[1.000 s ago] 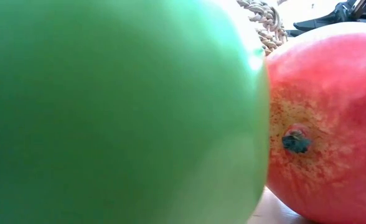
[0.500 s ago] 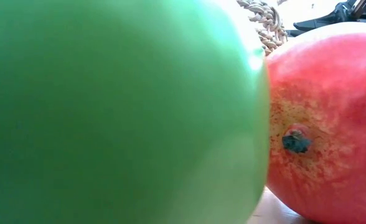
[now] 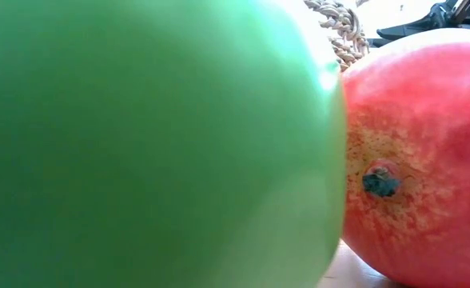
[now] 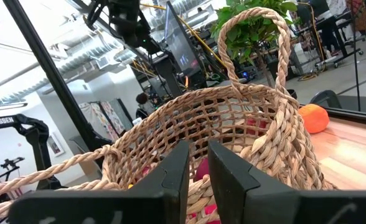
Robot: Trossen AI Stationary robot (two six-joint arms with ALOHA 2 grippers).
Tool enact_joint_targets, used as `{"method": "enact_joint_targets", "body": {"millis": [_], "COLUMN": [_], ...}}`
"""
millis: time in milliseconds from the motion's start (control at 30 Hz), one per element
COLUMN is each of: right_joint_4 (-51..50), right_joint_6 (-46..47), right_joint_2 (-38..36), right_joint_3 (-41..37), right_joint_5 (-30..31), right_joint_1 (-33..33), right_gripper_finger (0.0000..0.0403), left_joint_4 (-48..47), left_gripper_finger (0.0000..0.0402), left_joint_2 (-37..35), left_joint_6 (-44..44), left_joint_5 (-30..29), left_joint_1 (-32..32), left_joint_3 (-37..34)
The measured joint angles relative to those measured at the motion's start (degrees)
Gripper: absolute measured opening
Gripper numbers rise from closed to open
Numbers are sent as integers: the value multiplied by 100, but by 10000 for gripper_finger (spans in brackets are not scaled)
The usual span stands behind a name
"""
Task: Build produce basket
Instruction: Put the pear into the basket
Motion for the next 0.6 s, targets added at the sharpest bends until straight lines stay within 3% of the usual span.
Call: {"method": "enact_joint_targets", "body": {"millis": [433, 600], "right_joint_4": [0, 0], "right_joint_6": [0, 0], "right_joint_2": [0, 1], "right_joint_3": [0, 0], "right_joint_5": [0, 0], "right_joint_1": [0, 0], "right_gripper_finger": [64, 64], "left_joint_4": [-35, -52], "left_gripper_finger": [286, 286], "left_joint_2": [-1, -1], "left_joint_6": [-8051, -10292], "left_joint_5": [-61, -59], "left_joint_1": [621, 631], "left_joint_3": [-1, -2]}}
